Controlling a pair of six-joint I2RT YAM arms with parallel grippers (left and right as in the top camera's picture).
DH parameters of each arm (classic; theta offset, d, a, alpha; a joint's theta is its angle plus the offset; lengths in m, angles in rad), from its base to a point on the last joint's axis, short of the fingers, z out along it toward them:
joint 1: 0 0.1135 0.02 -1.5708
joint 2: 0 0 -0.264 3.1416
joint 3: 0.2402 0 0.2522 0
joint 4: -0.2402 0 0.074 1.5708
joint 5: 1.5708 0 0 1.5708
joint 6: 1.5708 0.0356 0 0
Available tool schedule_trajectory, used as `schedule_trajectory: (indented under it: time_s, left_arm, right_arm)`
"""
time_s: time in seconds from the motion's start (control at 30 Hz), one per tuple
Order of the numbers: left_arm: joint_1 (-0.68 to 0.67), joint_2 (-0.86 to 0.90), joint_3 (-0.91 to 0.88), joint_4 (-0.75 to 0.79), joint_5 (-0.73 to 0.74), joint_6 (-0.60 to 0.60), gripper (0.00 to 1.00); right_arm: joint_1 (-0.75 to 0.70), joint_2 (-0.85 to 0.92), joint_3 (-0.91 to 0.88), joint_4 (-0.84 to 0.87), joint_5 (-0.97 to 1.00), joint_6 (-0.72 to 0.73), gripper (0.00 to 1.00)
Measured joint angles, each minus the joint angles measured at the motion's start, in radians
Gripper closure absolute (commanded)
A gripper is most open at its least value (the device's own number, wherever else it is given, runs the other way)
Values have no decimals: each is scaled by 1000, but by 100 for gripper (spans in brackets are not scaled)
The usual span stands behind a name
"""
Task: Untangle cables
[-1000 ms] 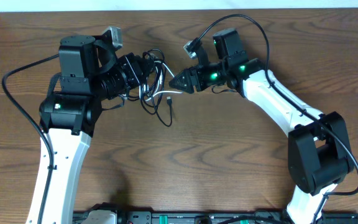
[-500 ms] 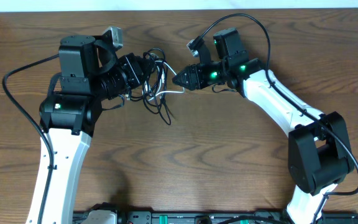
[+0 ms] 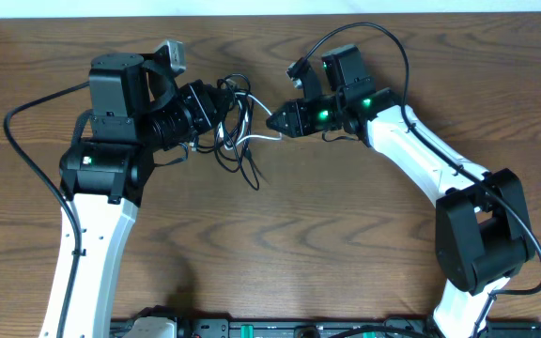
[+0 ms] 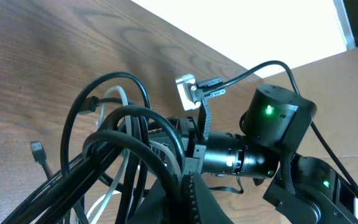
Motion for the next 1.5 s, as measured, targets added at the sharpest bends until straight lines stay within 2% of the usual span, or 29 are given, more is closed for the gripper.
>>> schedule_trajectory:
  time_s: [0.1,0.23,0.43,0.67,1.07,1.13,1.17,1.2,1.27,1.37,1.5]
  left_arm:
    - [0,0,0,4,0,1,93]
    - [0,0,0,9,0,13,92]
    - [1,0,0,11,0,62,93]
    - [41,0,0,3,7,81,92]
    - [45,3,0,2,23,84,92]
    - [46,3,0,-1,24,84,92]
    - [46,3,0,-3,25,84,93]
    - [46,3,0,-5,25,84,93]
    - [47,3,0,-5,25,84,93]
    - [48,3,0,-8,25,84,93]
    - [50,3,0,-12,22,79,93]
  right_arm:
    - [0,0,0,-19,37,5,88]
    - [-9,0,0,-61,96,10,99]
    - [-80,0,1,-166,212,9,99]
    - [-250,0,50,-301,344,8,99]
    - [-473,0,92,-322,385,4,99]
    - [-484,0,92,-319,358,-14,91]
    - [-485,0,92,-314,332,-29,82]
    - [-485,0,92,-306,309,-44,67]
    - [-480,0,92,-296,248,-82,54]
    - [-459,0,101,-292,153,-127,46]
    - [-393,0,154,-292,58,-161,42]
